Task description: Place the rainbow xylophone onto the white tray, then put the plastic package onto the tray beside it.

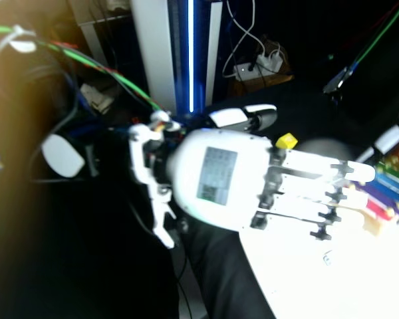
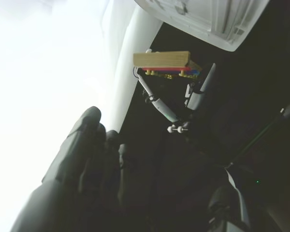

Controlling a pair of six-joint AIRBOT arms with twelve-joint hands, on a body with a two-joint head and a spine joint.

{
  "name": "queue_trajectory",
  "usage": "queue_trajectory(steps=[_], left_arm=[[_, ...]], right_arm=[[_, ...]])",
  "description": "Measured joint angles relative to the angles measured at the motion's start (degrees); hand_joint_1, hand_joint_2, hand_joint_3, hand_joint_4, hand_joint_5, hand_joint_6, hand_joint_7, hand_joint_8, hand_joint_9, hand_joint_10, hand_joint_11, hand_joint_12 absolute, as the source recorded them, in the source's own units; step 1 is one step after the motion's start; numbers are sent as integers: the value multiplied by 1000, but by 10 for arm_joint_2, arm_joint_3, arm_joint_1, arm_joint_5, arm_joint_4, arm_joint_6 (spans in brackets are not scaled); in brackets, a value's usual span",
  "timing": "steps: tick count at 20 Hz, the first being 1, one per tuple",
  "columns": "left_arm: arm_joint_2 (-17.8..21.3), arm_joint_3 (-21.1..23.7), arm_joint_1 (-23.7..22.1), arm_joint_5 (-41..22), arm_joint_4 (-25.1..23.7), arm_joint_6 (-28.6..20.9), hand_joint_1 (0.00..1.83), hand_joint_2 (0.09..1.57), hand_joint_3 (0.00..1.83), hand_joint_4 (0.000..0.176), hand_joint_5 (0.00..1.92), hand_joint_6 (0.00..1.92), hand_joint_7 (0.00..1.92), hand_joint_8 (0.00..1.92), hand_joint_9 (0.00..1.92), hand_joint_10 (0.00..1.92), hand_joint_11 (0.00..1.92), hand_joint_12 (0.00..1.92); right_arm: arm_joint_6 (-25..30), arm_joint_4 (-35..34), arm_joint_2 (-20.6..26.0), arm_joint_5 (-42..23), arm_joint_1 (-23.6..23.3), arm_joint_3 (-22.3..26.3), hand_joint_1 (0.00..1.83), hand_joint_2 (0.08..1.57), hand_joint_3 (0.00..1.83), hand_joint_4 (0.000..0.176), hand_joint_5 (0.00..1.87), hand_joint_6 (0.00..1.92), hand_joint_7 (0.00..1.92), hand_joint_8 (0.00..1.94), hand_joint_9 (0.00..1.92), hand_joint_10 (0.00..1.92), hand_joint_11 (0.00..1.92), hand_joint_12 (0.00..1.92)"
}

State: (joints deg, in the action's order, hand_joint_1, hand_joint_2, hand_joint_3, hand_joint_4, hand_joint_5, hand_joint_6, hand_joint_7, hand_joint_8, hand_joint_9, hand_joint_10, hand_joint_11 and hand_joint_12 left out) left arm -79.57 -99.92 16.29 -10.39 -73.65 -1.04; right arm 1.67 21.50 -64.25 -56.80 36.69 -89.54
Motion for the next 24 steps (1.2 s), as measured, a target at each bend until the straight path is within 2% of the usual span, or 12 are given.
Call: queue_trajectory(steps=[2, 5, 6, 8, 12, 13, 15, 16, 18, 20, 22, 24], left_arm=[[-29, -33, 0, 4, 18, 10, 1193, 965, 0, 0, 358, 1340, 426, 1427, 450, 1627, 438, 1751], [-56, -71, 17, 8, 49, 11, 1091, 1005, 5, 0, 327, 1361, 409, 1549, 454, 1734, 480, 1912], [-60, -80, 23, 10, 58, 12, 1011, 1038, 13, 16, 272, 1404, 369, 1568, 429, 1718, 462, 1884], [-70, -103, 30, 16, 84, 13, 1050, 1052, 8, 1, 296, 1335, 326, 1550, 345, 1718, 365, 1888], [-79, -125, 37, 24, 105, 13, 1035, 1021, 0, 1, 318, 1330, 387, 1523, 409, 1706, 419, 1890], [-86, -130, 42, 27, 112, 13, 1082, 1025, 0, 0, 330, 1217, 378, 1472, 413, 1665, 416, 1832], [-96, -138, 49, 24, 134, 13, 1046, 1037, 2, 0, 398, 1027, 445, 1228, 467, 1399, 434, 1480], [-101, -144, 52, 20, 146, 13, 1060, 1045, 2, 0, 439, 915, 495, 1121, 511, 1301, 465, 1372], [-109, -160, 58, 11, 164, 14, 968, 1058, 1, 0, 538, 555, 590, 889, 602, 1072, 476, 1278], [-110, -163, 64, 12, 174, 14, 965, 1027, 0, 0, 634, 204, 691, 450, 693, 610, 415, 1076], [-112, -167, 69, 12, 179, 14, 989, 1006, 0, 0, 653, 51, 725, 83, 791, 184, 513, 796], [-114, -171, 69, 11, 181, 14, 976, 982, 0, 0, 590, 2, 661, 6, 739, 34, 320, 671]], right_arm=[[0, 1, -6, -1, 0, -5, 584, 786, 5, 15, 216, 5, 301, 12, 270, 19, 313, 115], [1, 8, -10, -8, 0, -5, 661, 798, 6, 18, 213, 1, 298, 5, 233, 0, 265, 86], [1, 8, -11, -9, 0, -5, 672, 795, 4, 18, 201, 0, 295, 3, 225, 0, 249, 76], [1, 8, -12, -14, 0, -5, 678, 812, 9, 5, 183, 0, 276, 0, 225, 1, 273, 81], [1, 9, -16, -22, 0, -5, 647, 806, 3, 25, 187, 2, 280, 2, 232, 2, 290, 77], [1, 12, -17, -23, 0, -5, 665, 816, 6, 42, 188, 2, 277, 0, 207, 0, 278, 66], [1, 14, -18, -25, 0, -5, 701, 841, 12, 26, 190, 2, 280, 1, 216, 4, 318, 75], [1, 15, -18, -26, 0, -5, 704, 845, 12, 30, 193, 3, 281, 2, 220, 6, 327, 77], [1, 15, -18, -28, 0, -5, 729, 837, 4, 21, 196, 2, 269, 0, 236, 9, 325, 66], [1, 15, -19, -28, 0, -5, 716, 835, 3, 5, 187, 0, 255, 0, 238, 7, 304, 47], [1, 15, -22, -28, 0, -5, 711, 831, 0, 1, 175, 0, 250, 0, 232, 3, 313, 47], [1, 16, -24, -30, 0, -5, 736, 843, 4, 7, 175, 0, 246, 0, 233, 2, 312, 41]])
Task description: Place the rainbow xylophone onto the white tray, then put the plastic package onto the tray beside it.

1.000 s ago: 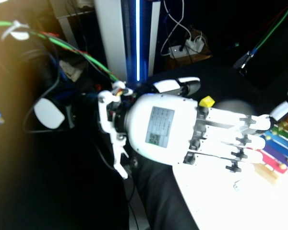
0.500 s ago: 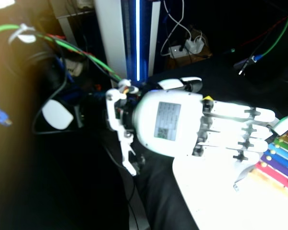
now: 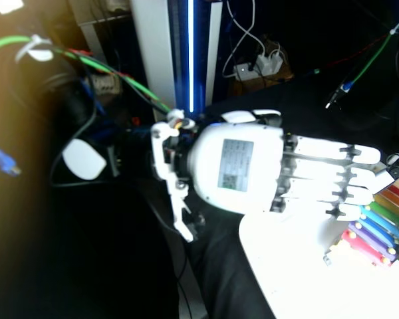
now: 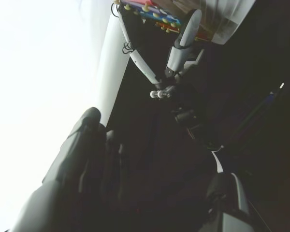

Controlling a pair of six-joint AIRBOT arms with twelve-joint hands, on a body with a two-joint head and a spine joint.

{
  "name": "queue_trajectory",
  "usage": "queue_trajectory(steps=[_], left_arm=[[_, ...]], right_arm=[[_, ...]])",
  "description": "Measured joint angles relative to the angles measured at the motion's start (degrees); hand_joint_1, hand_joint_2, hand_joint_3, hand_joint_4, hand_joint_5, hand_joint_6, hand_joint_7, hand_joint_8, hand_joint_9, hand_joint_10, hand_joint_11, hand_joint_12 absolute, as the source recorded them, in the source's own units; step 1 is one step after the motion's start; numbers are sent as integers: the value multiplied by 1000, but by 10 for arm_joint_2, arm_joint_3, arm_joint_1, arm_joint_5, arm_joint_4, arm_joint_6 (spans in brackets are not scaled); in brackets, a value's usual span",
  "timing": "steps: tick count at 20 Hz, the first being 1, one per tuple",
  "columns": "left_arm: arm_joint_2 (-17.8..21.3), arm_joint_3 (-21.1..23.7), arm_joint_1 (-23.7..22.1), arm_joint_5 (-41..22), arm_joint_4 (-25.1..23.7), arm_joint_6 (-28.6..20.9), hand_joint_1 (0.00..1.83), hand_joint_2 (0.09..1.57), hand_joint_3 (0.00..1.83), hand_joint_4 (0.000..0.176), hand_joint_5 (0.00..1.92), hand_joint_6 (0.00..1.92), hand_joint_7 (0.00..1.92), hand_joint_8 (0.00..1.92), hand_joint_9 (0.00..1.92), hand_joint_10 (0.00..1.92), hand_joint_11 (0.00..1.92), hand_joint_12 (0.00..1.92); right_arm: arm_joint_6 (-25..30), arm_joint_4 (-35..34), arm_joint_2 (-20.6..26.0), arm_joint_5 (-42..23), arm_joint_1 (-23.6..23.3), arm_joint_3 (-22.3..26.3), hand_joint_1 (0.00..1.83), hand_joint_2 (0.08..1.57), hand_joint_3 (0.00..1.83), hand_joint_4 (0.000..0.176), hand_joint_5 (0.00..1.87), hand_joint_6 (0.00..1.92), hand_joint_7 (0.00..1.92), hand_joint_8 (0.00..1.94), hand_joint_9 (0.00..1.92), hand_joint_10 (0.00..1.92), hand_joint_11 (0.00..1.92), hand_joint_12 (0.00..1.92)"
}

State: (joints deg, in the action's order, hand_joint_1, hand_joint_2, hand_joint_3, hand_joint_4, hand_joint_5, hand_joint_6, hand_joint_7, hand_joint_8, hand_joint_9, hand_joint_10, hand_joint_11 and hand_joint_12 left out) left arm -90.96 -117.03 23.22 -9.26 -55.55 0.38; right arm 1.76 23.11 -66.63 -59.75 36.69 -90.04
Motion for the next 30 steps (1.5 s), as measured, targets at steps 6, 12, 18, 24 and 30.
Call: queue_trajectory(steps=[6, 12, 18, 24, 30], left_arm=[[-3, 0, 2, -12, 9, 0, 913, 821, 4, 0, 205, 0, 317, 0, 338, 0, 229, 396], [0, 12, 2, -30, 16, 0, 817, 692, 0, 93, 0, 0, 0, 0, 1, 0, 0, 189], [64, 105, -9, -76, 73, 63, 582, 703, 3, 106, 0, 0, 0, 0, 0, 0, 0, 77], [214, 255, -53, -108, 182, 211, 721, 714, 0, 103, 0, 0, 0, 0, 0, 0, 0, 0], [339, 373, -53, -127, 217, 295, 744, 649, 7, 96, 0, 0, 0, 0, 0, 0, 0, 0]], right_arm=[[0, 0, 0, 0, 0, 0, 753, 838, 0, 11, 143, 0, 220, 0, 207, 0, 305, 32], [4, 1, 0, 0, 0, 0, 713, 815, 0, 16, 142, 1, 229, 3, 216, 1, 307, 26], [6, 9, 5, -3, 0, 16, 827, 781, 0, 0, 205, 0, 279, 0, 336, 6, 499, 62], [6, 22, 54, -3, 0, 45, 749, 785, 5, 0, 170, 0, 258, 0, 302, 0, 500, 50], [8, 78, 111, 9, 0, 92, 678, 694, 4, 0, 63, 1, 77, 0, 114, 0, 296, 0]])
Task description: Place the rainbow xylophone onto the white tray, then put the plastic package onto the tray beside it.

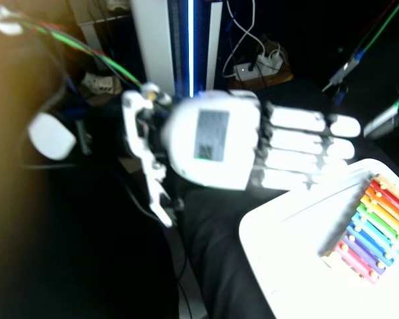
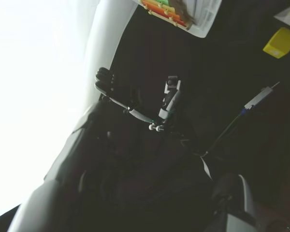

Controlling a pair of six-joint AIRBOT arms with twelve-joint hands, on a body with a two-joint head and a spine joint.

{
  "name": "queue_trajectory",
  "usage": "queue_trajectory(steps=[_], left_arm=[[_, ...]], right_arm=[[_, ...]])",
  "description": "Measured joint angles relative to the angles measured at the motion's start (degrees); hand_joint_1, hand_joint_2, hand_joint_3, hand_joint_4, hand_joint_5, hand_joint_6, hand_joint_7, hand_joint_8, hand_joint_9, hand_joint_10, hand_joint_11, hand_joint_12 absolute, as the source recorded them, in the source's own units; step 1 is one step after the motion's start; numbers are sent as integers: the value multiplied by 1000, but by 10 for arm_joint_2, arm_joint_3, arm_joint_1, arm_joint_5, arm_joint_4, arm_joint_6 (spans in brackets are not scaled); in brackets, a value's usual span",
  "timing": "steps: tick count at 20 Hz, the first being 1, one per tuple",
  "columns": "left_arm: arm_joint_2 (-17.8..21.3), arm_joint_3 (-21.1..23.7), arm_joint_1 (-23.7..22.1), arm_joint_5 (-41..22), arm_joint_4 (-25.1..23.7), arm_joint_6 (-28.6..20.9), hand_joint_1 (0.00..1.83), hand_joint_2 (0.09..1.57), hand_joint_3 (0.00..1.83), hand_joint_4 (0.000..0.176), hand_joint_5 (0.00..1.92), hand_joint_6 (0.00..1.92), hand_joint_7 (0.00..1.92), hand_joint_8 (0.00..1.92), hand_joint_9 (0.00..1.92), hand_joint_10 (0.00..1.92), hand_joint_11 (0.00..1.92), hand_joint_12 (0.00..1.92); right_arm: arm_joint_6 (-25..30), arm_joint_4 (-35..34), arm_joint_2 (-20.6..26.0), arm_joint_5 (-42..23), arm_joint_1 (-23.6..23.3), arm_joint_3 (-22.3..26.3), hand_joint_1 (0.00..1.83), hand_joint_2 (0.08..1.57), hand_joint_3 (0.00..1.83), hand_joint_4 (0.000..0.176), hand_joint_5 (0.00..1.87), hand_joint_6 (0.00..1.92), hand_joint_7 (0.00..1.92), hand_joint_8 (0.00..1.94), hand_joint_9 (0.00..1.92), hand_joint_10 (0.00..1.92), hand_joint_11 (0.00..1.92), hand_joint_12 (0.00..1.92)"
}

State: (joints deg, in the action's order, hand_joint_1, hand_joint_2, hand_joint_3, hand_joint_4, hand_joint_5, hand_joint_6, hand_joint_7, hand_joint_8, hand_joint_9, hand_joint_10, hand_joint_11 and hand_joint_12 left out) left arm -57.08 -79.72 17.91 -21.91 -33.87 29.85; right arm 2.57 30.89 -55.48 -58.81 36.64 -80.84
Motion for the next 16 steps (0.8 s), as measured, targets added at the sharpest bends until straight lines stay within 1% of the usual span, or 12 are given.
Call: queue_trajectory(steps=[2, 3, 5, 6, 7, 9, 10, 11, 12, 14, 15, 16], left_arm=[[43, 39, 22, -17, 58, 58, 707, 624, 0, 33, 0, 0, 11, 4, 0, 0, 0, 0], [61, 56, 37, -26, 81, 76, 704, 645, 5, 47, 0, 0, 4, 1, 0, 0, 0, 0], [92, 86, 74, -47, 125, 114, 682, 640, 2, 41, 0, 0, 17, 5, 0, 0, 0, 0], [98, 87, 79, -51, 131, 118, 727, 654, 7, 27, 0, 0, 9, 1, 0, 0, 0, 0], [106, 89, 85, -55, 143, 120, 773, 683, 17, 33, 0, 0, 18, 4, 0, 0, 0, 0], [125, 106, 104, -71, 159, 127, 777, 690, 16, 28, 0, 0, 25, 6, 0, 0, 0, 0], [132, 119, 116, -79, 172, 141, 760, 695, 16, 24, 0, 0, 30, 7, 0, 0, 0, 0], [139, 133, 131, -90, 178, 155, 723, 696, 14, 2, 0, 0, 26, 5, 0, 0, 0, 0], [144, 142, 141, -96, 185, 162, 716, 713, 19, 0, 0, 0, 22, 2, 0, 0, 0, 0], [159, 153, 159, -111, 198, 169, 731, 720, 17, 0, 0, 0, 17, 0, 0, 0, 0, 0], [167, 156, 166, -120, 209, 171, 759, 716, 13, 0, 0, 0, 17, 0, 0, 0, 0, 0], [172, 158, 171, -125, 216, 172, 763, 714, 11, 0, 0, 0, 17, 0, 0, 0, 0, 0]], right_arm=[[30, 64, 5, 31, -28, 2, 589, 692, 2, 0, 7, 0, 15, 0, 35, 0, 170, 0], [51, 114, 5, 48, -53, 2, 517, 692, 2, 0, 1, 0, 2, 0, 9, 0, 152, 0], [85, 179, 3, 68, -90, 8, 472, 703, 4, 0, 0, 0, 20, 5, 6, 2, 68, 0], [97, 195, 2, 69, -92, 9, 416, 721, 9, 0, 0, 0, 8, 0, 0, 0, 30, 0], [111, 227, 2, 76, -92, 10, 356, 726, 10, 0, 0, 0, 1, 0, 0, 0, 25, 1], [133, 268, 1, 85, -91, 12, 366, 663, 0, 0, 0, 0, 0, 0, 0, 0, 0, 0], [143, 280, 1, 89, -91, 12, 305, 657, 0, 0, 0, 0, 0, 0, 0, 0, 0, 0], [155, 291, 2, 95, -91, 12, 416, 640, 0, 0, 9, 3, 0, 0, 0, 0, 19, 8], [162, 304, 2, 98, -91, 12, 473, 623, 0, 0, 13, 4, 0, 0, 0, 0, 62, 27], [174, 330, 2, 104, -91, 15, 465, 614, 0, 0, 43, 12, 46, 15, 43, 14, 166, 72], [181, 346, 2, 108, -91, 16, 546, 628, 0, 0, 8, 2, 30, 6, 8, 2, 46, 21], [188, 354, 2, 110, -91, 17, 577, 634, 0, 0, 1, 0, 35, 6, 1, 0, 39, 19]])
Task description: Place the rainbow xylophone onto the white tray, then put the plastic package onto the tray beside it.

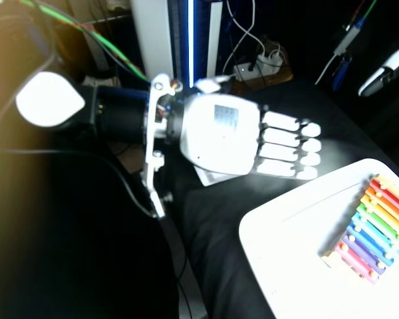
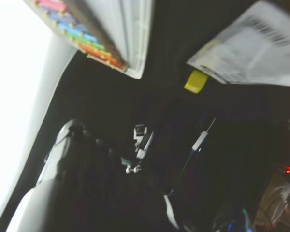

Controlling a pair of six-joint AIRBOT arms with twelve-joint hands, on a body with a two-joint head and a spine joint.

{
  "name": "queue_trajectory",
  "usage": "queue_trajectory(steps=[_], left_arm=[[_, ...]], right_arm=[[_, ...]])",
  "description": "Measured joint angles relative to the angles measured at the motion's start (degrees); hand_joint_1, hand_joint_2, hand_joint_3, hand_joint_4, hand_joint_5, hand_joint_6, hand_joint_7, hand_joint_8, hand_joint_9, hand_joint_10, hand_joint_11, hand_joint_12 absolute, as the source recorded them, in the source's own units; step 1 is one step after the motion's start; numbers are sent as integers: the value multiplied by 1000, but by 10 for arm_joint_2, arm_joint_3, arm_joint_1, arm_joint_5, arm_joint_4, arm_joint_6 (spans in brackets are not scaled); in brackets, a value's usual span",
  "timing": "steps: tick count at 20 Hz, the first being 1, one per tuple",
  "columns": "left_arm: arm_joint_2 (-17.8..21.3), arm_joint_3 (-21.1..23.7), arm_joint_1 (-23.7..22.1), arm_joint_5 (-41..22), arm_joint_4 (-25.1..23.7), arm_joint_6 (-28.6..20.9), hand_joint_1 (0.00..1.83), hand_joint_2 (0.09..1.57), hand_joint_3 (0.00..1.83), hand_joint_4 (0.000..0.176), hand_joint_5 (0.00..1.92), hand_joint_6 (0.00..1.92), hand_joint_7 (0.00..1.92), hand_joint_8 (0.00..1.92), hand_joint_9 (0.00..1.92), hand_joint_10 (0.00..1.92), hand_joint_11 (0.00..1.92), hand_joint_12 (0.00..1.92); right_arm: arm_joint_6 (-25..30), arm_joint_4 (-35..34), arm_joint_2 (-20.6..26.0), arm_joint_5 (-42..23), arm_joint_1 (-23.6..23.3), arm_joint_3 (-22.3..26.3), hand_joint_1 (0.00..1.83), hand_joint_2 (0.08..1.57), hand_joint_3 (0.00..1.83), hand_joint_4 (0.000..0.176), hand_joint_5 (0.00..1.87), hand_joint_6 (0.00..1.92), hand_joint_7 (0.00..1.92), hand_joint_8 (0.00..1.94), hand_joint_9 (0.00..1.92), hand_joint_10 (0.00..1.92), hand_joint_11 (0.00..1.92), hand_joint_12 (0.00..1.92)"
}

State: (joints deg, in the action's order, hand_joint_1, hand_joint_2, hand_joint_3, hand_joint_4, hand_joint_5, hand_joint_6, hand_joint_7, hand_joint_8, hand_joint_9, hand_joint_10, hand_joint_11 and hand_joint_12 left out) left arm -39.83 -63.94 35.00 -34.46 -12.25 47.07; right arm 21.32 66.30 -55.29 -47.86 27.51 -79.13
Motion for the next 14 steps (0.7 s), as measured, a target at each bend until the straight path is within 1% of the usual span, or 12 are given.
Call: queue_trajectory(steps=[1, 2, 3, 4, 5, 6, 8, 10, 11, 12, 13, 14], left_arm=[[8, 8, 14, -10, 14, 4, 765, 706, 7, 0, 0, 0, 16, 0, 0, 0, 0, 0], [15, 18, 26, -18, 24, 15, 754, 698, 3, 0, 0, 0, 15, 0, 0, 0, 0, 0], [22, 29, 40, -27, 32, 26, 735, 677, 0, 0, 0, 0, 25, 4, 0, 0, 0, 0], [27, 38, 49, -34, 41, 38, 768, 679, 0, 0, 0, 0, 26, 4, 0, 0, 0, 0], [35, 47, 60, -46, 50, 45, 785, 678, 0, 0, 0, 0, 23, 2, 0, 0, 0, 0], [39, 49, 63, -51, 52, 46, 795, 675, 0, 0, 0, 0, 17, 0, 0, 0, 0, 0], [47, 52, 76, -68, 68, 47, 744, 638, 0, 0, 0, 0, 26, 4, 0, 0, 0, 0], [49, 52, 83, -71, 75, 48, 761, 646, 0, 0, 0, 0, 24, 2, 0, 0, 0, 0], [49, 52, 85, -70, 75, 48, 764, 655, 0, 0, 0, 0, 9, 0, 0, 0, 0, 0], [48, 54, 86, -73, 76, 49, 735, 659, 0, 0, 0, 0, 3, 0, 0, 0, 0, 0], [48, 54, 88, -77, 75, 48, 700, 653, 0, 0, 0, 0, 0, 0, 0, 0, 0, 0], [48, 55, 90, -79, 75, 49, 695, 657, 0, 0, 0, 0, 0, 0, 0, 0, 0, 0]], right_arm=[[10, 10, 0, 5, 0, 3, 561, 597, 0, 0, 46, 4, 98, 9, 80, 13, 135, 66], [19, 22, 0, 5, 0, 5, 562, 586, 0, 0, 63, 7, 112, 9, 101, 17, 149, 73], [26, 35, 0, 6, 0, 5, 583, 615, 8, 0, 64, 6, 99, 2, 97, 13, 147, 73], [29, 44, -1, 7, 0, 5, 592, 636, 13, 0, 43, 3, 77, 1, 139, 26, 241, 115], [34, 54, -1, 10, 0, 6, 565, 635, 10, 0, 34, 0, 69, 0, 129, 18, 223, 109], [37, 57, -1, 13, 0, 6, 610, 630, 6, 0, 26, 0, 55, 0, 123, 14, 207, 103], [49, 82, -1, 20, 0, 6, 632, 642, 6, 0, 26, 2, 16, 0, 67, 0, 177, 94], [58, 99, -3, 25, 0, 9, 703, 644, 4, 0, 31, 3, 15, 1, 58, 0, 156, 87], [61, 103, -4, 27, 0, 11, 632, 615, 0, 0, 14, 0, 14, 0, 65, 3, 172, 95], [63, 102, -5, 27, 6, 12, 617, 592, 0, 0, 23, 5, 21, 3, 67, 3, 163, 93], [64, 103, -5, 28, 6, 12, 552, 574, 0, 0, 34, 8, 31, 6, 97, 15, 216, 120], [64, 104, -5, 28, 14, 12, 545, 570, 0, 0, 31, 5, 32, 5, 93, 11, 199, 116]])
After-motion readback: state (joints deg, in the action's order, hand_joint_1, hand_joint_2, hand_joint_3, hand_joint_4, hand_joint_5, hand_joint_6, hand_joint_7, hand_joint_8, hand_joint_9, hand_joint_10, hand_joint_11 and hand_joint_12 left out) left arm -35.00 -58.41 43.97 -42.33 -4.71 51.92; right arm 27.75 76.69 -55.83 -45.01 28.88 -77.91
